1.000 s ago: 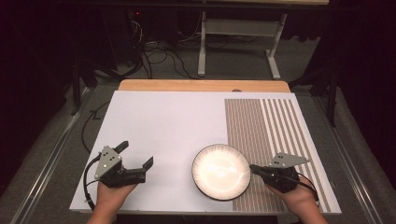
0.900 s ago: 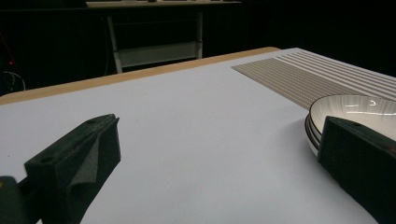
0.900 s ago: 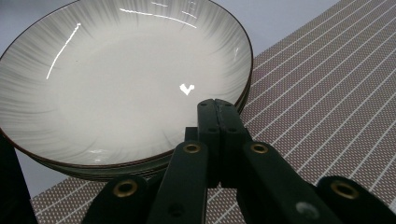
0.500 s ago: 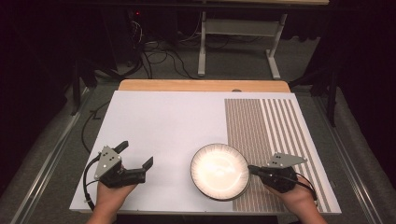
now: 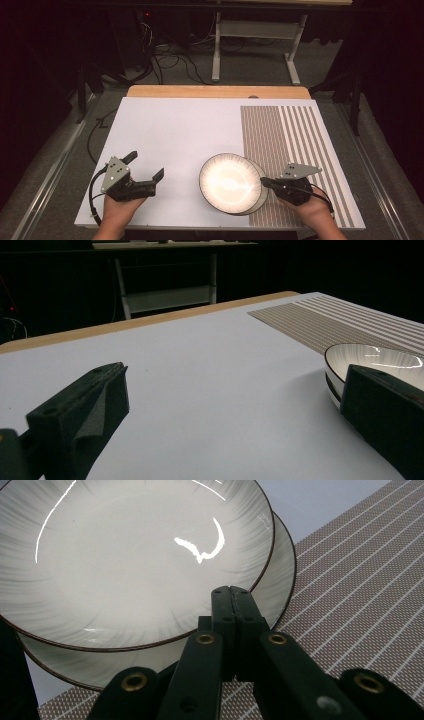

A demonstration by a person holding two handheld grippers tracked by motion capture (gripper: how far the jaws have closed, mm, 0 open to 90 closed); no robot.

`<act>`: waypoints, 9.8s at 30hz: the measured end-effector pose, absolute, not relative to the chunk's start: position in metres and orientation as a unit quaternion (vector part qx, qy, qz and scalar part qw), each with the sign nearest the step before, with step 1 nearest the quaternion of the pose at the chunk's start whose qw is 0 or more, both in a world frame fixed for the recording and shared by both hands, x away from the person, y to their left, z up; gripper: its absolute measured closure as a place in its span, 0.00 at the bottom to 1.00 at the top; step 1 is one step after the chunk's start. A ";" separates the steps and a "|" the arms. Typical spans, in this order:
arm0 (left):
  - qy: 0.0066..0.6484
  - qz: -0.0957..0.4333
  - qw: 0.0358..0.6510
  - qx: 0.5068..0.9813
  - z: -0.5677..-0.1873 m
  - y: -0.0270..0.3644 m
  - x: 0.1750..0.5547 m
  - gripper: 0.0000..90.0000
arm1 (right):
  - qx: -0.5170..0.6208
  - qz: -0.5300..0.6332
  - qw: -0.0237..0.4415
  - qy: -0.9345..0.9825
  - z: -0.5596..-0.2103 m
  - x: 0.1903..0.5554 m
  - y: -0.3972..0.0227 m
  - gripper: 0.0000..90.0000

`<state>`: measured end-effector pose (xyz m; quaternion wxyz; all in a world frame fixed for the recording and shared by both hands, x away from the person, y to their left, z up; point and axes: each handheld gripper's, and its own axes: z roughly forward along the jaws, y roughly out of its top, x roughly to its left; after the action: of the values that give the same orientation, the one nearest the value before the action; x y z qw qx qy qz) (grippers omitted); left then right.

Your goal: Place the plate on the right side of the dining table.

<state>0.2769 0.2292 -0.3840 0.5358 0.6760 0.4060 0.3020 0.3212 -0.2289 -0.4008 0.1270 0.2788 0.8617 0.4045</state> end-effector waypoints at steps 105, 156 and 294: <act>0.463 -0.020 0.465 0.754 -0.403 0.128 0.308 0.52 | 0.246 0.389 0.114 0.880 -0.408 0.317 -0.204 1.00; 0.489 -0.022 0.532 0.691 -0.396 0.138 0.318 0.88 | 0.279 0.453 0.156 0.832 -0.384 0.308 -0.233 1.00; 0.333 0.211 0.572 0.719 -0.375 0.155 0.295 0.87 | 0.350 0.503 0.066 0.787 -0.392 0.345 -0.167 0.76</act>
<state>0.2949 0.1550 -0.3755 0.5724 0.7190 0.3329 0.2112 0.3448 -0.1665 -0.3918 0.0664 0.3496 0.7874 0.5034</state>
